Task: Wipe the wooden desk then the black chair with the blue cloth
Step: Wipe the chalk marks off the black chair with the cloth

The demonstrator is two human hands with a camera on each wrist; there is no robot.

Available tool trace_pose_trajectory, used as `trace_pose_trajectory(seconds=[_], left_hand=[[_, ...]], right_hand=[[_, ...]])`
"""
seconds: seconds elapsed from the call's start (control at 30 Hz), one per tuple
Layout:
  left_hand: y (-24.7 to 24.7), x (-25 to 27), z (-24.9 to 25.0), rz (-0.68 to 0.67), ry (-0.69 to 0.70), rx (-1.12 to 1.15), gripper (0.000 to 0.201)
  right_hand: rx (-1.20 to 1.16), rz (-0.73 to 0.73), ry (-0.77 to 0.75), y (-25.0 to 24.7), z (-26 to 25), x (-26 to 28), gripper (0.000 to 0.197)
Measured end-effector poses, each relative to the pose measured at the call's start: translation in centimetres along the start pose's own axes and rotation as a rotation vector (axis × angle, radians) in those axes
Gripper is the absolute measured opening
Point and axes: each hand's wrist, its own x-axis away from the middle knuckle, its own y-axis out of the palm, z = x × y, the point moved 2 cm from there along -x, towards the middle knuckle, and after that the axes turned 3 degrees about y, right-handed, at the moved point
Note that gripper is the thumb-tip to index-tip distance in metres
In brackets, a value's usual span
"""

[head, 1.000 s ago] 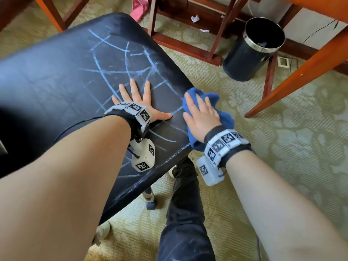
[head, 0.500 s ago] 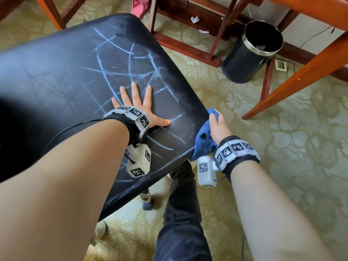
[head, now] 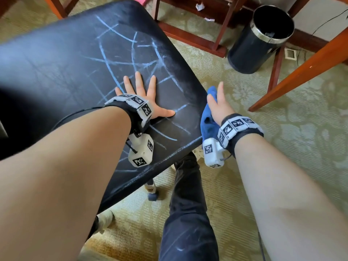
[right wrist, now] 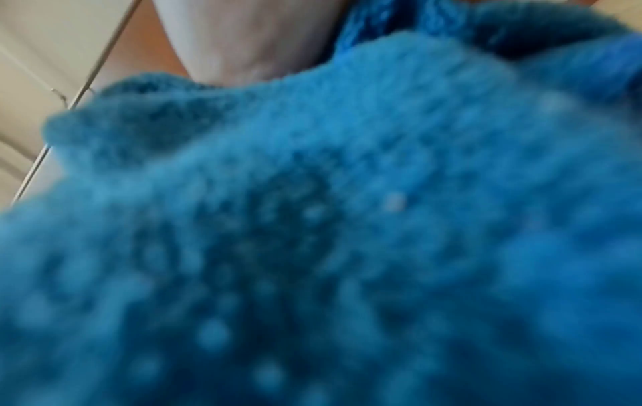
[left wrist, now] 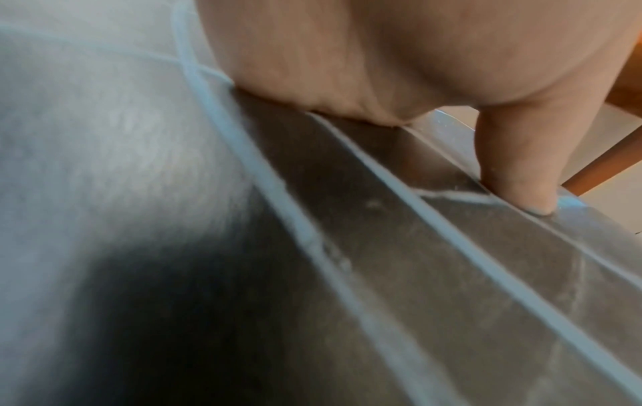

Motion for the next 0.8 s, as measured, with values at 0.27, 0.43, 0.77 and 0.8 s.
trace_pose_trajectory(seconds=[0.27, 0.43, 0.77, 0.8], left_hand=[[0.2, 0.0, -0.1, 0.011, 0.004, -0.016, 0.118], [0.0, 0.3, -0.2, 0.018, 0.027, -0.038, 0.112], [0.9, 2.3, -1.0, -0.03, 0.019, -0.119, 0.111], [0.9, 2.3, -0.9, -0.036, 0.011, -0.127, 0.11]], right_hand=[[0.174, 0.206, -0.156, 3.3, 2.3, 5.1, 0.06], [0.39, 0.323, -0.317, 5.3, 0.8, 5.7, 0.064], [0.419, 0.237, -0.273, 5.5, -1.1, 5.5, 0.065], [0.449, 0.224, -0.326, 6.3, -1.0, 6.2, 0.065]])
